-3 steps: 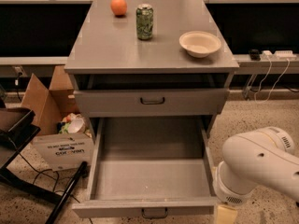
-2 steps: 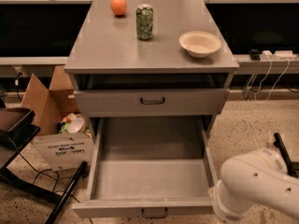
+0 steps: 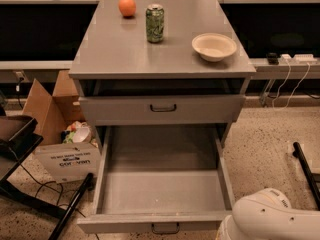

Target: Close middle drawer

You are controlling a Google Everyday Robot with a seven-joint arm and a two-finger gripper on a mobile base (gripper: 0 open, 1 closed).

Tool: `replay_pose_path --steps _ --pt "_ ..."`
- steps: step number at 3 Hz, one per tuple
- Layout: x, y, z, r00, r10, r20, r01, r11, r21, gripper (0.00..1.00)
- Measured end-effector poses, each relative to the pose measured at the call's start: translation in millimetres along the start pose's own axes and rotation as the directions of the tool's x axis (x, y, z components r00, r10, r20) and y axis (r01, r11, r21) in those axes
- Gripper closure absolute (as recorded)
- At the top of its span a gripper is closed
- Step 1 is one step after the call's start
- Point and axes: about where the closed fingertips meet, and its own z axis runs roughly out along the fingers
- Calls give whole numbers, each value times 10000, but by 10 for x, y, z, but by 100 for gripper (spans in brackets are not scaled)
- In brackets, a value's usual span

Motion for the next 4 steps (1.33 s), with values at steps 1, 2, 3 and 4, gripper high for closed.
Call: replay_pose_path --steps 1,2,3,4 --pt "-90 -45 468 9968 11 797 -20 9999 114 96" --pt "-159 -77 714 9903 383 1337 -415 9989 213 100" --pt "-160 -78 717 9902 381 1341 -414 9989 213 100" --pt "-279 -335 902 9892 43 1467 -111 9989 454 100"
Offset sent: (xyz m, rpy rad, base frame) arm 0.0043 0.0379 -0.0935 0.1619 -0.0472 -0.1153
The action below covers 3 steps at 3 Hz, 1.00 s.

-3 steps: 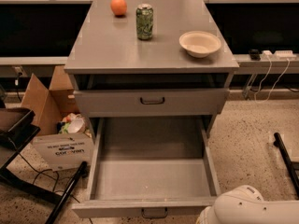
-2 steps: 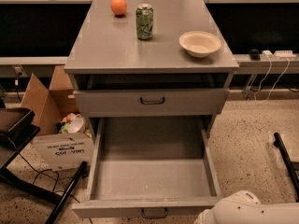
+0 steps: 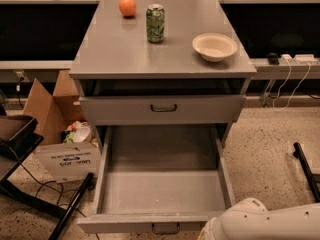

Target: Close middle drawer

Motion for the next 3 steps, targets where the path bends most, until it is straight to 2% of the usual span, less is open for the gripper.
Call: replay_pose_path --steps 1,2,3 --pt "-90 -368 76 9980 -538 -324 552 9974 468 100" --pt "-91 -357 74 9980 -539 -325 554 9973 472 100" --pt "-142 -568 16 9956 -789 -502 836 9915 995 100"
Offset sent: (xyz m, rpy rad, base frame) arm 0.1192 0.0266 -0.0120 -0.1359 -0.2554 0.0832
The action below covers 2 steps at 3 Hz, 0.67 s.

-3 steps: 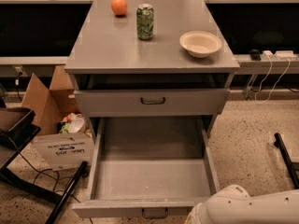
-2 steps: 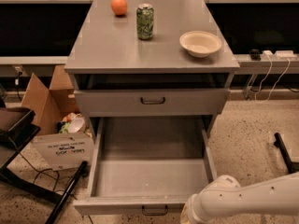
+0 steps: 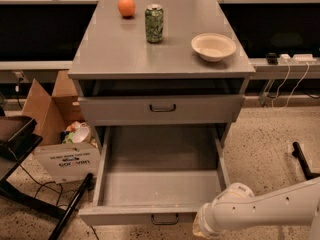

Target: Close middle drawer

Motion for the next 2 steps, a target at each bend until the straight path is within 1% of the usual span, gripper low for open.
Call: replay_pose_path --steps 1,2 --pt "0 -1 0 10000 -1 0 1 10000 3 100" --pt "-39 -179 -55 9998 -177 -44 179 9987 479 100"
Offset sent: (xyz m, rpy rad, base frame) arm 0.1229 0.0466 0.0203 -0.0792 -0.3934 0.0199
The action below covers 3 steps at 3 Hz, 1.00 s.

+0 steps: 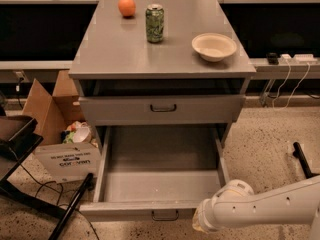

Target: Close middle drawer

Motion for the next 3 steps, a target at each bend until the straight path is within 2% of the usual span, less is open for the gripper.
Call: replay_pose_path --steps 1,3 --pt "0 -2 0 10000 -1 0 1 10000 4 100" --pt "-107 -289 34 9998 -37 193 25 9981 611 100"
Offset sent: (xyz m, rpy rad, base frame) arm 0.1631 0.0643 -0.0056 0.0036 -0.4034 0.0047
